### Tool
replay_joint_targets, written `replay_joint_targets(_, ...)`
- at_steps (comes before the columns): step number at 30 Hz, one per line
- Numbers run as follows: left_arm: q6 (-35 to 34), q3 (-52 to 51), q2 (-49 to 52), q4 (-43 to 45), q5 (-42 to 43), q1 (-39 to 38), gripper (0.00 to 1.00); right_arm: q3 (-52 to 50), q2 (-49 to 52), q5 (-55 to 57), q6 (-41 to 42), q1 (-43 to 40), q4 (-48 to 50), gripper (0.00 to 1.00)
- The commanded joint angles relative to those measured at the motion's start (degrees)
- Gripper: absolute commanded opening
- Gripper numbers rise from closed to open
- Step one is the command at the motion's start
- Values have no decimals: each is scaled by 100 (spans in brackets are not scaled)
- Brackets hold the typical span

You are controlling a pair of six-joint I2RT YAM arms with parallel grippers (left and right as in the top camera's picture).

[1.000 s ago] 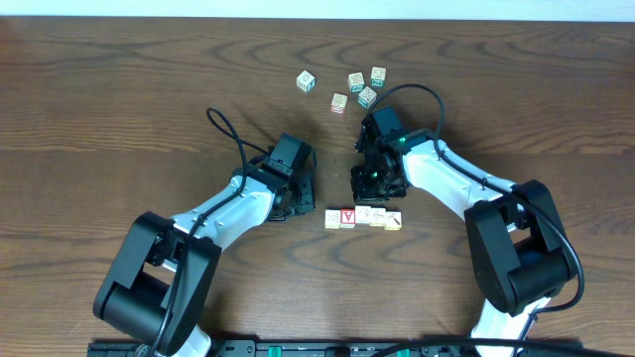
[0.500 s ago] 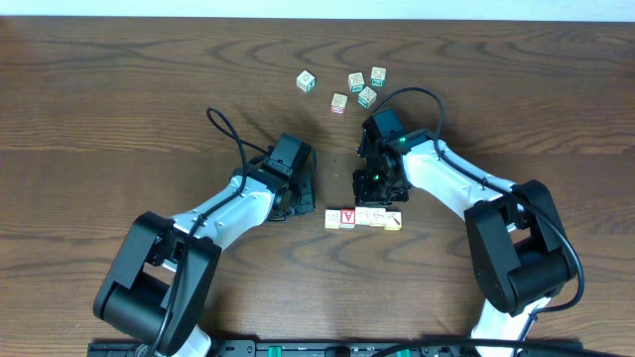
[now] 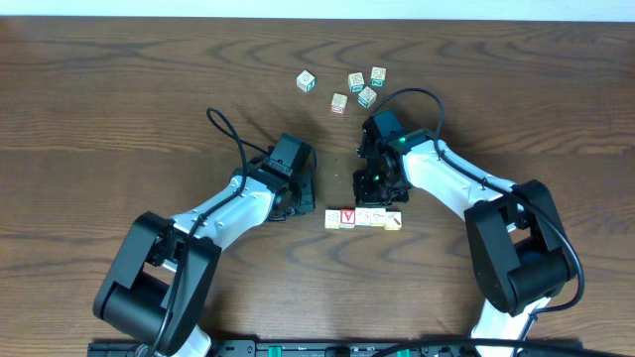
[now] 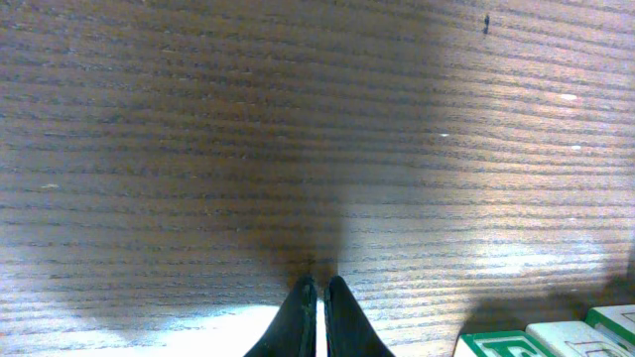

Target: Lift 5 blocks

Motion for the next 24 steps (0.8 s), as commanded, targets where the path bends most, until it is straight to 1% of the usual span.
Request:
replay_joint_targets(1,33,-181,197,-199,-313,63,8,55,57,63,11,70,-42,1)
replay_joint_targets(14,33,-181,197,-199,-313,63,8,55,57,66,11,70,-98,1)
replay_joint_targets(21,33,-181,197,-199,-313,63,8,55,57,61,-52,70,219,1)
replay_joint_targets(24,33,-181,197,-199,-313,63,8,55,57,-7,-55,70,203,1)
